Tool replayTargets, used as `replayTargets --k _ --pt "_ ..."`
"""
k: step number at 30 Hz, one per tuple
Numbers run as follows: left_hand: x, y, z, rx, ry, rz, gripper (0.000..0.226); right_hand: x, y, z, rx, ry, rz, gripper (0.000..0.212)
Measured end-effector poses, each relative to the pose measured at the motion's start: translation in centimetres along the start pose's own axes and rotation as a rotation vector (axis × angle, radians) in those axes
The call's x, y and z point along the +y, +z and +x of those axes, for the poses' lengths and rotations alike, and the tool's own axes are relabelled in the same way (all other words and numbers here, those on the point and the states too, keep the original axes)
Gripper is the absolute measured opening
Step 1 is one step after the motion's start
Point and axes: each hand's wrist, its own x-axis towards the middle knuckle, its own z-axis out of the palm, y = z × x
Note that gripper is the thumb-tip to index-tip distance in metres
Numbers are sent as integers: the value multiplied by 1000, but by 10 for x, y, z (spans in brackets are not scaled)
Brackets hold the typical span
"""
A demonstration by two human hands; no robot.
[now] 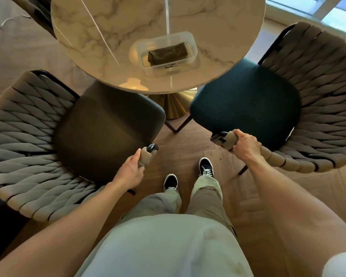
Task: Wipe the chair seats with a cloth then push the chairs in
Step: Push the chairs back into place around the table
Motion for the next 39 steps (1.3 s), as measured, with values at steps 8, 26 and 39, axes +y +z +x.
replayTargets --k 8,26,39 --pt "17 9 -3 42 -78 45 70 -1 -10 -12 -121 -39 -125 72" --pt "287 190 -72 -185 468 -79 27 272 -45 -146 -99 134 666 29" --pt "506 350 -117 -456 649 54 17 519 -60 -196 6 540 797 25"
